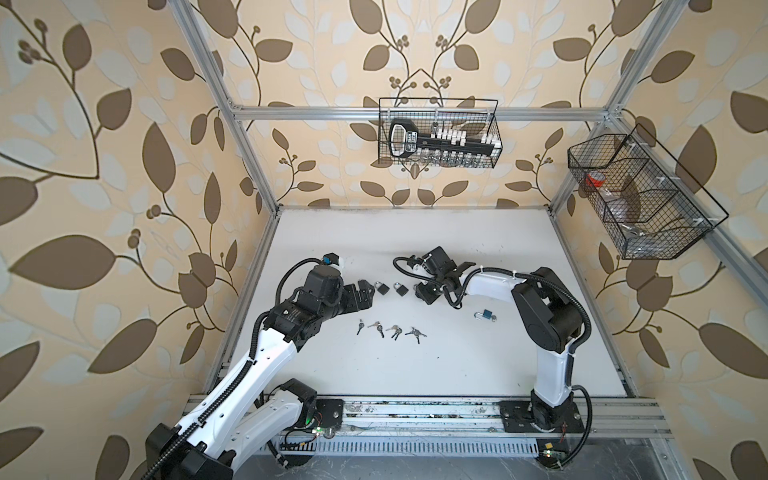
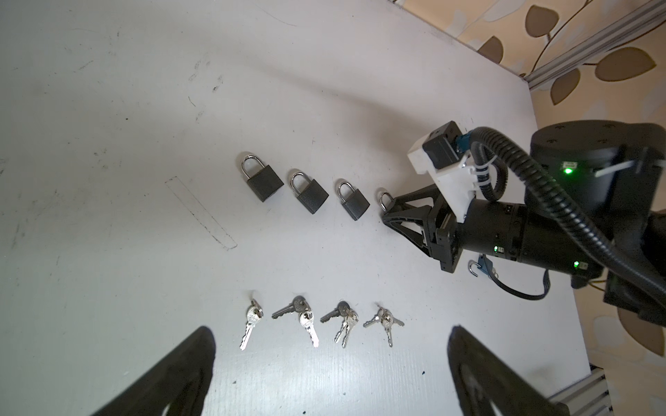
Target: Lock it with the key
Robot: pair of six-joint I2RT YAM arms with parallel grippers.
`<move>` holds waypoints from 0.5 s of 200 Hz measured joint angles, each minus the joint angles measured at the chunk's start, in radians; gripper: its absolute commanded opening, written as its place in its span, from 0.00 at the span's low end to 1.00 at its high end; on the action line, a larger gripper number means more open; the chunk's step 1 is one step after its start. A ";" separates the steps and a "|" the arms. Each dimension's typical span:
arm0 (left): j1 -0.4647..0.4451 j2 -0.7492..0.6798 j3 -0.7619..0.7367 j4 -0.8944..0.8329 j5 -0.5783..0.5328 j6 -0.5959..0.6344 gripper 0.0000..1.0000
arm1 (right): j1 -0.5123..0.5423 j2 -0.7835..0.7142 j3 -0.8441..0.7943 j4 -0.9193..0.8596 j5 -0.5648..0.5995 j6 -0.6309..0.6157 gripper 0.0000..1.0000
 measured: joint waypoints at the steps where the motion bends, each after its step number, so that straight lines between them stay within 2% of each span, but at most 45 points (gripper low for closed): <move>1: 0.000 0.000 0.000 0.000 0.000 0.000 0.99 | 0.000 0.000 0.000 0.000 0.000 0.000 0.29; 43: 0.006 0.003 0.000 0.000 0.005 0.000 0.99 | 0.000 0.000 0.000 0.000 -0.001 0.000 0.38; 100: 0.006 0.003 0.000 -0.003 0.004 0.000 0.99 | 0.000 0.000 -0.001 0.000 -0.008 0.000 0.42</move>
